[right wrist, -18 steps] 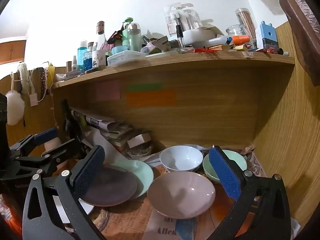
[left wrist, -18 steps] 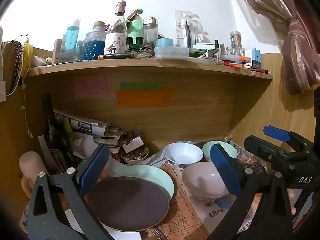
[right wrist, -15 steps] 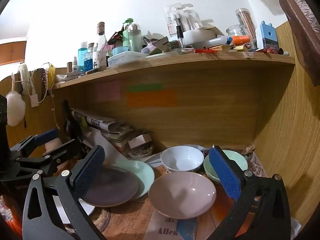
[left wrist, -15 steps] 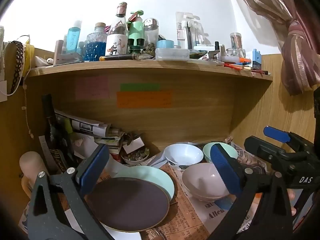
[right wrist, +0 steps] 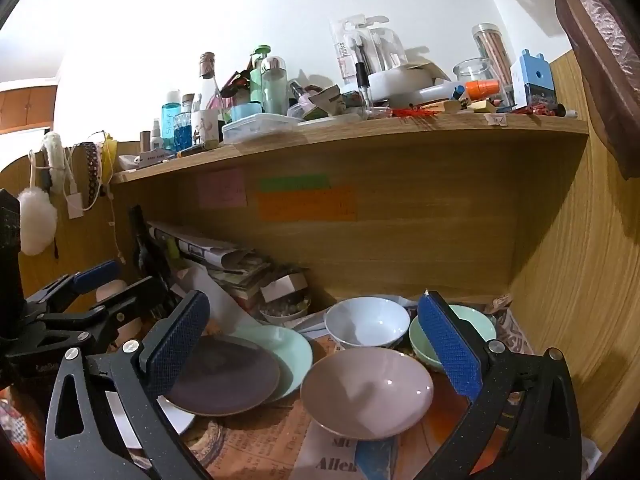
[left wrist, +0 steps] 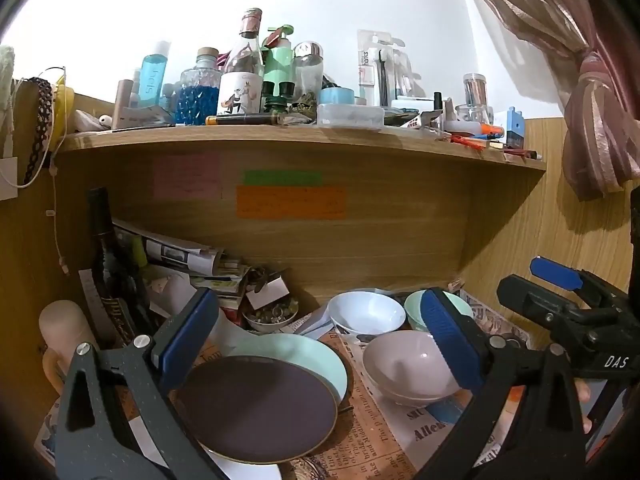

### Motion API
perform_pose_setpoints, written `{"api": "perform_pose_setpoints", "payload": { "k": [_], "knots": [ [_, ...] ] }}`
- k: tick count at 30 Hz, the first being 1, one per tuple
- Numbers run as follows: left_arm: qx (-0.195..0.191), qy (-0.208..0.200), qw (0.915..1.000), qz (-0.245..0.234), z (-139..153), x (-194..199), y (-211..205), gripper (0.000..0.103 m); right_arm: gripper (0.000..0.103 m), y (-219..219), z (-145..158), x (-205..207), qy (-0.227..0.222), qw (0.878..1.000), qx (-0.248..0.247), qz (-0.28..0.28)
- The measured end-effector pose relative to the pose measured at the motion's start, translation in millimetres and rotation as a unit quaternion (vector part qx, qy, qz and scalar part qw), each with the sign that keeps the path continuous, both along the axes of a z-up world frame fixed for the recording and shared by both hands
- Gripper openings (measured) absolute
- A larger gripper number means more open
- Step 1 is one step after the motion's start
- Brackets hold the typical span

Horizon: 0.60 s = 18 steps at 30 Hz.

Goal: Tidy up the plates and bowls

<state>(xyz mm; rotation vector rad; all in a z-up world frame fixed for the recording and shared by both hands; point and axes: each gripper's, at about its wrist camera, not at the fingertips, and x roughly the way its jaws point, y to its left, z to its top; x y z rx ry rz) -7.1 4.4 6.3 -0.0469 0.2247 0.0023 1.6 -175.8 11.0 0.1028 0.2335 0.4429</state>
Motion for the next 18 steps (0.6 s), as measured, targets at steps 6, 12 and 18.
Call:
{"api": "perform_pose_setpoints", "payload": {
  "k": [6, 12, 18],
  "knots": [
    [-0.001, -0.001, 1.0000, 0.000, 1.0, -0.9, 0.2, 0.103, 0.103, -1.0, 1.1, -1.4, -0.002, 1.000, 0.003, 0.001],
    [-0.001, -0.002, 1.0000, 0.000, 0.4, -1.7, -0.2, 0.103, 0.103, 1.7, 2.0, -4.0, -0.007, 1.000, 0.002, 0.001],
    [-0.003, -0.001, 1.0000, -0.001, 0.5, -2.2, 0.2, 0.103, 0.103, 4.0, 3.0, -5.3, -0.010, 1.000, 0.001, 0.003]
  ]
}}
